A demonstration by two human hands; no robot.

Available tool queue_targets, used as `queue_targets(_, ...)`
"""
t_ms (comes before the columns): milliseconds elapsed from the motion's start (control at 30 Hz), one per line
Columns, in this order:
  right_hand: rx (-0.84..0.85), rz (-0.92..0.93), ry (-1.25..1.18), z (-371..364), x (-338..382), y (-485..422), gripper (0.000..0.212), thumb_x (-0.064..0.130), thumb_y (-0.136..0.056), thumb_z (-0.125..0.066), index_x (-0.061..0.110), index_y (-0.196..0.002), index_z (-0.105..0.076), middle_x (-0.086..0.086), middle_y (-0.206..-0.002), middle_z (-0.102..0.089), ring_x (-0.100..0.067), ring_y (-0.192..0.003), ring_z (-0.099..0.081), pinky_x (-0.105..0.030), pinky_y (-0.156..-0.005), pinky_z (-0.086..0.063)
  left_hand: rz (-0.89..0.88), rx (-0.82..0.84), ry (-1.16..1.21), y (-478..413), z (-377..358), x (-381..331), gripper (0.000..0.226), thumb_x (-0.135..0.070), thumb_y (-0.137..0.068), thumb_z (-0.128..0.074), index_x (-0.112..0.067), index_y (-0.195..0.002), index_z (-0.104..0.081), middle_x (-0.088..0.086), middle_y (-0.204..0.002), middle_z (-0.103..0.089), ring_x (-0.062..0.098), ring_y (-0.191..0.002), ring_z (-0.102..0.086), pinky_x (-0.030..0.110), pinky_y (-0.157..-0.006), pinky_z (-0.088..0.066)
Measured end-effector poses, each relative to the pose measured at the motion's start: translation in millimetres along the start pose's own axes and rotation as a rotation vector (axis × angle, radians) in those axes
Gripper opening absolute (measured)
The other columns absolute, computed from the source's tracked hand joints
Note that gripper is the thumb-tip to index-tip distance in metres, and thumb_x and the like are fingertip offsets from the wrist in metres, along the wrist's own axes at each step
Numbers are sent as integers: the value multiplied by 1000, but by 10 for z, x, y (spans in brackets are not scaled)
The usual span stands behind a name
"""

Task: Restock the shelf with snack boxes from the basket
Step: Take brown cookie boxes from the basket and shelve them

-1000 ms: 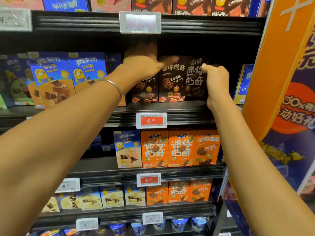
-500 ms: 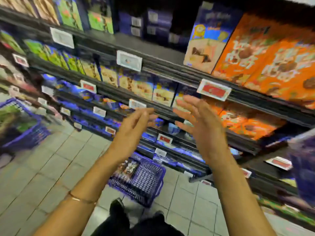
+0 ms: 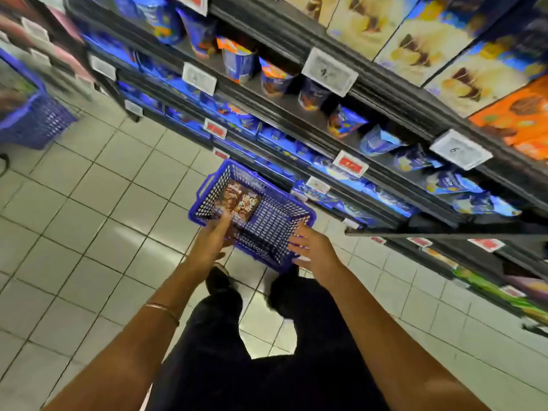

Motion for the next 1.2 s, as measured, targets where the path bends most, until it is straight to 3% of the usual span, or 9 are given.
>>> queue_targets(167,-33,-68,80,-418,-261,-1374,48,49,-101,-54,15,-134,-58,-7,-138,-61,-26,-124,-59,-47,-105,-47,94,-27,60,-1150,96,418,69,-67,-108,-33,-17,-149,-58,9,-138,-70,26,-117,-67,42,-97,-49)
queue_targets(267,-66,-92,78,-632,-432,-2555,45,48,-99,-58,14,-128,-60,-8,-139,-60,-26,-124,-58,-43,-96,-47,128,-85,138,-2142,99,768,72,-65,-109,-31,-12,-146,-61,10,-137,-70,23,-106,-70,28,-71,-54)
queue_targets(433,5,-83,136,-1051,-762,-4407,62,51,-101,-53,15,-150,-44,-9,-155,-44,-28,-138,-47,-42,-106,-41,103,-63,231,-3683,-4,1304,68,-63,-111,-22,-20,-90,-70,-4,-75,-77,6,-50,-70,14,-40,-48)
queue_targets(500,50,-49,178,-1246,-902,-5053,61,50,-103,-49,13,-151,-43,-10,-158,-41,-28,-141,-43,-41,-111,-37,70,-20,236,-4236,-85,1463,79,-69,-108,-18,-20,-78,-72,-5,-69,-74,11,-55,-69,17,-47,-48)
queue_targets(633,49,83,113,-1515,-1101,-5955,60,46,-106,-45,7,-152,-42,-12,-155,-45,-24,-140,-46,-28,-96,-42,-52,45,76,-5010,-241,1518,83,-77,-103,-5,-19,-105,-64,8,-103,-70,18,-79,-61,27,-66,-42)
queue_targets(767,-62,137,35,-1687,-1357,-6429,61,57,-94,-62,4,-124,-64,-11,-110,-69,-9,-79,-73,-24,-67,-58,-107,69,-2,-5377,-317,1444,85,-82,-101,-10,-18,-99,-65,8,-102,-71,21,-81,-65,30,-73,-50)
queue_targets(900,-315,119,65,-1796,-1442,-6561,90,79,-73,-68,13,-134,-60,-16,-138,-58,-35,-126,-56,-49,-105,-49,-143,123,-62,-5469,-309,1349,85,-85,-98,-10,-23,-97,-68,-1,-99,-77,22,-91,-71,37,-80,-46)
queue_targets(1100,-301,155,-197,-1798,-1415,-6490,54,51,-74,-85,16,-111,-65,-5,-116,-71,-27,-106,-67,-41,-96,-54,-144,139,-51,-5340,-245,1295,88,-87,-96,-10,-25,-99,-73,-4,-95,-80,24,-98,-75,39,-83,-49)
queue_targets(1200,-215,125,-273,-1787,-1421,-6489,71,47,-67,-90,16,-126,-64,-7,-125,-70,-27,-113,-67,-40,-99,-52,-138,137,-66,-5372,-226,1303,86,-87,-97,-10,-25,-95,-71,-1,-102,-79,24,-102,-74,40,-86,-48)
Point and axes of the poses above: each hand's wrist, its own y-axis away from the middle knuckle, its own z-axis out of the back of the hand, x = y × z, the point moved 2 cm from there along -y, towards the middle knuckle
